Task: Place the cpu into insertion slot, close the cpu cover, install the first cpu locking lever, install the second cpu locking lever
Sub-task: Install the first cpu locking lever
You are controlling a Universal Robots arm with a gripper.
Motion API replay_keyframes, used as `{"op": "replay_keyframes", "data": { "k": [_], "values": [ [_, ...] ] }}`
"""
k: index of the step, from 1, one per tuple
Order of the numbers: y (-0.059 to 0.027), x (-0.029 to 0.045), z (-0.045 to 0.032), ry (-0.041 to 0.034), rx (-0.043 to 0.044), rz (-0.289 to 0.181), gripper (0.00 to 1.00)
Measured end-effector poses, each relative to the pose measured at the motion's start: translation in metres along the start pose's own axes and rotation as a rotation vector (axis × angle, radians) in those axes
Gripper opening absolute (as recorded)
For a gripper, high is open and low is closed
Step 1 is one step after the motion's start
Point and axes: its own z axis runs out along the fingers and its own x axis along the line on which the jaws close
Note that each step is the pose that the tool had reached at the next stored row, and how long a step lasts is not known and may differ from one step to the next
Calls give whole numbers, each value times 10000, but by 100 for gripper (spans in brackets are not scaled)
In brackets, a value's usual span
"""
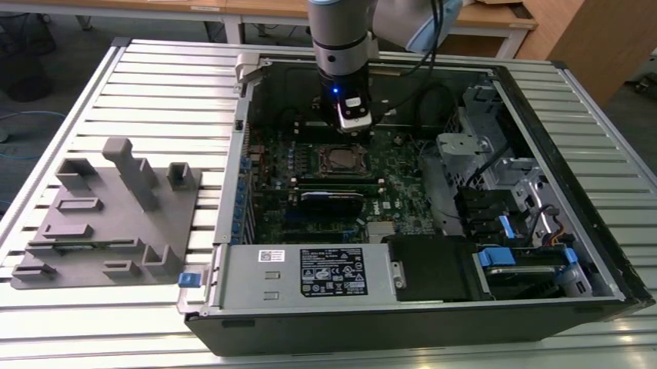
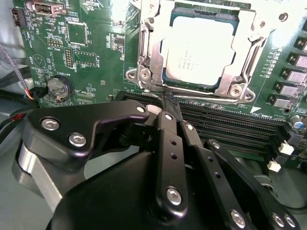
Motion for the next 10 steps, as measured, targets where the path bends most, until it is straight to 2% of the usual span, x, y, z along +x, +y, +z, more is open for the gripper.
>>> {"op": "replay_keyframes", "data": {
  "k": [10],
  "values": [
    [-4, 7, 14, -60, -21, -3, 11]
  ]
}}
